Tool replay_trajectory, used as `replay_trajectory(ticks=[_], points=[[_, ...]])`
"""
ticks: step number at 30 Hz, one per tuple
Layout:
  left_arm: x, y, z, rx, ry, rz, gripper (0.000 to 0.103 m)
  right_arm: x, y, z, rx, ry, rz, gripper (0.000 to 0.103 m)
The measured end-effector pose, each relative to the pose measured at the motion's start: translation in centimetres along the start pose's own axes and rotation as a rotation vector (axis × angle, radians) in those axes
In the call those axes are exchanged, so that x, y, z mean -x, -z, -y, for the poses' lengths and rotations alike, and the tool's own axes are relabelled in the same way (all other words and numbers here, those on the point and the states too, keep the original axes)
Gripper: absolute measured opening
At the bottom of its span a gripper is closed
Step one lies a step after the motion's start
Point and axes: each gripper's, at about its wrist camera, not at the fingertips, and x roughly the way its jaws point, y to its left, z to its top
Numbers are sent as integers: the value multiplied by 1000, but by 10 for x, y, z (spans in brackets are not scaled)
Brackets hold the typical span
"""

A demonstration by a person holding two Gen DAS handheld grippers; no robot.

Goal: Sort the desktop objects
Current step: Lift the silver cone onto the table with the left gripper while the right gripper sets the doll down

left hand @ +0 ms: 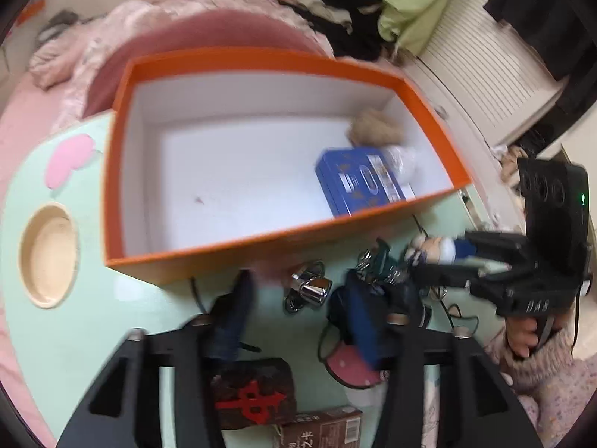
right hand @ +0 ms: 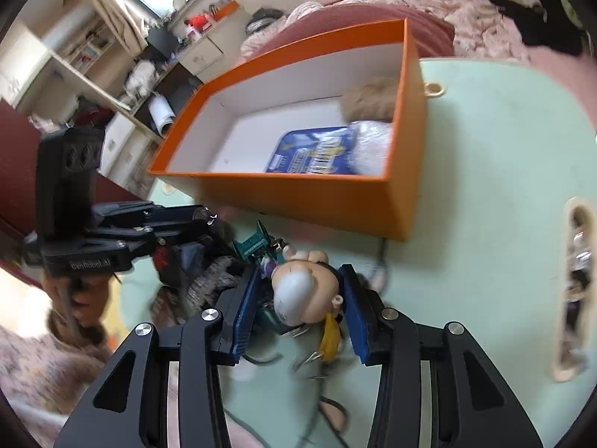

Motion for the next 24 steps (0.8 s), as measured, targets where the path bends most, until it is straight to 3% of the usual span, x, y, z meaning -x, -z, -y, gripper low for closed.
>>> replay_trajectory(ticks=[4,8,12,16,19,20,24], points=[[25,-8,0,-23,45,27,61,2,0,-9,36,-4,26,44],[46,-28,3,-19,39,65,68,25,-2,3,-26,-65,105,46],[42,-59,21,-51,83,83,80,36,0,11,-43,-44,130,46],[20,-86,48,-88,97,33,80,44,3,16,-75,-42,157,46],[5,-97,62,-137,15,49,80,45,4,23,-95,-14,162,46],[-3,-99,67,-166,-44,32,80,44,4,24,-99,3,162,46],[-33,-100,77,-262,-139,-75,77,40,-2,23,-74,93,176,46]])
